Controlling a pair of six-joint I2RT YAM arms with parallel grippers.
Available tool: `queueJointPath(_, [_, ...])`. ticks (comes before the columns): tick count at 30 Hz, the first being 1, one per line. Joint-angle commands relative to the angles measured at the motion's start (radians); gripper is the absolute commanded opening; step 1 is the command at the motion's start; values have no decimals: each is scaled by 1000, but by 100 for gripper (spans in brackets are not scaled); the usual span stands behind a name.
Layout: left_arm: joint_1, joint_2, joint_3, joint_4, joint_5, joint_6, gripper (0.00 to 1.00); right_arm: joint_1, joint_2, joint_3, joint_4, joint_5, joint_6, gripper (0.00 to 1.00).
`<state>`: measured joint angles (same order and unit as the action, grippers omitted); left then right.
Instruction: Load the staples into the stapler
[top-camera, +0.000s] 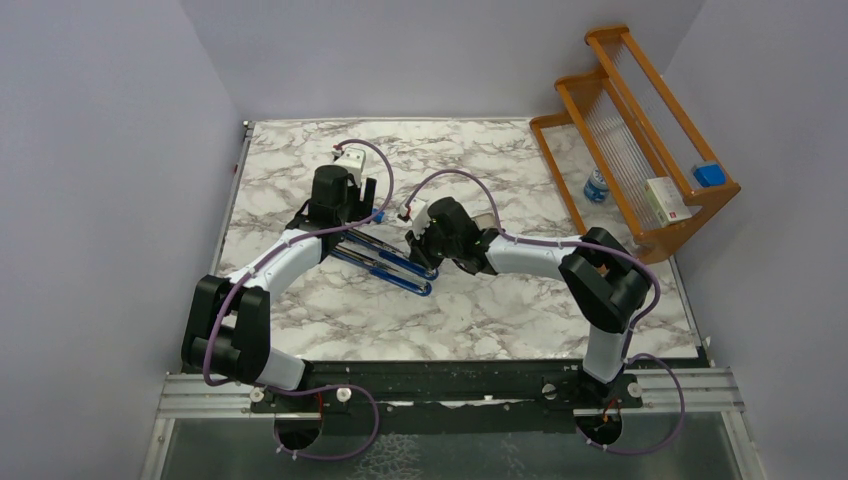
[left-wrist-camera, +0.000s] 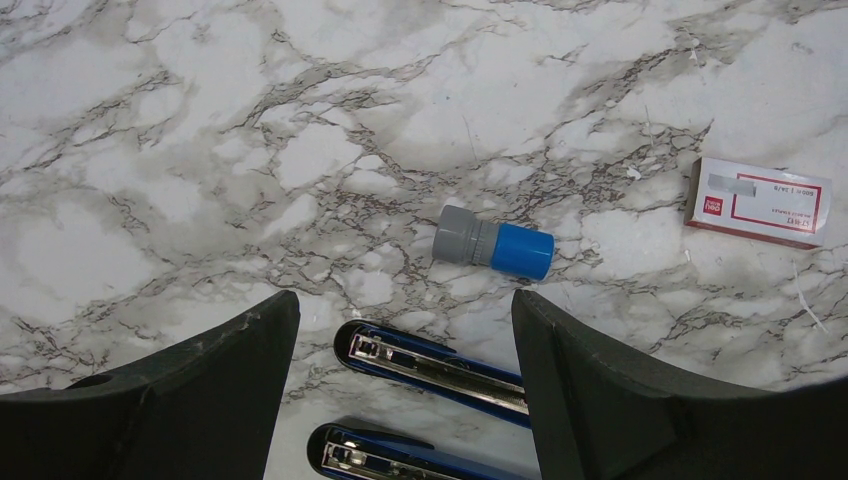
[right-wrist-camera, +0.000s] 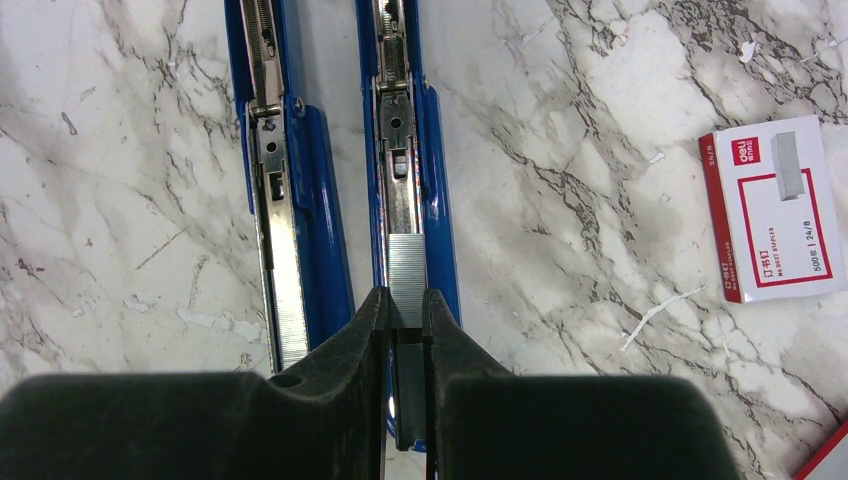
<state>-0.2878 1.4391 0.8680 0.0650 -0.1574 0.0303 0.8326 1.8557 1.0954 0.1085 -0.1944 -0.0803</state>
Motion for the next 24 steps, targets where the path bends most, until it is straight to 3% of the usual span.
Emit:
queueJointPath(1, [6,-22,-18,27,21,-7,81,9,20,30,-50,9,-16,1])
queueJointPath(24, [7,-23,-17,29,25,-7,81,9,61,85,-149,13,-37,2])
